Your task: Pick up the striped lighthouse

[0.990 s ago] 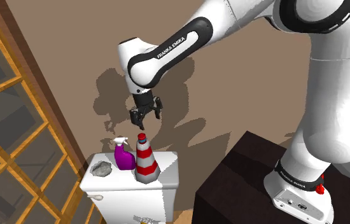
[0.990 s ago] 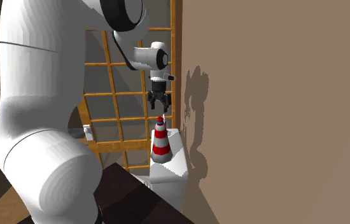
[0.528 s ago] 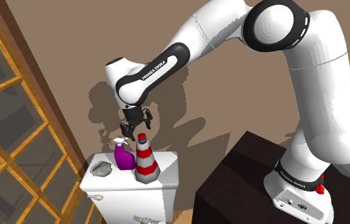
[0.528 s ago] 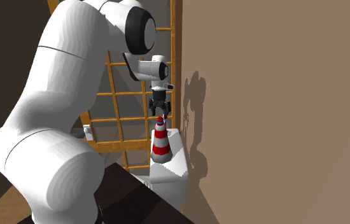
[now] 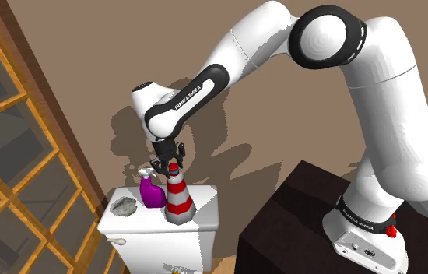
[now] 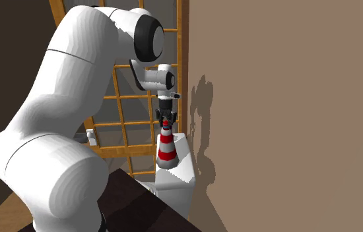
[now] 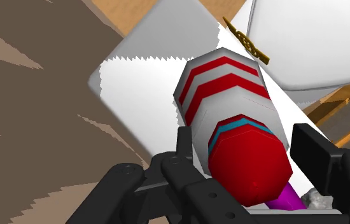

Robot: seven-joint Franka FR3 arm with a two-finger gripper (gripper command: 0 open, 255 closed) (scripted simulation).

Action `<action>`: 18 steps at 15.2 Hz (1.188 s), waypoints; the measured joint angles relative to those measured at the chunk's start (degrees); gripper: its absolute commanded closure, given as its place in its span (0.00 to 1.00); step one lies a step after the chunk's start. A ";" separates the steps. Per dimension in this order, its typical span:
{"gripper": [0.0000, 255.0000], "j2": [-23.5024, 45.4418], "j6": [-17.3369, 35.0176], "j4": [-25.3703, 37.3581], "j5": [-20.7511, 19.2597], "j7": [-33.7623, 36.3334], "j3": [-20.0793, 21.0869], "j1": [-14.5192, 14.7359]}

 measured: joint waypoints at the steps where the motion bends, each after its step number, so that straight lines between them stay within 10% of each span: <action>1: 1.00 0.00 0.05 -0.01 -0.03 0.01 -0.03 -0.01; 18: 1.00 -3.25 -4.33 1.10 1.13 -0.64 0.71 -0.36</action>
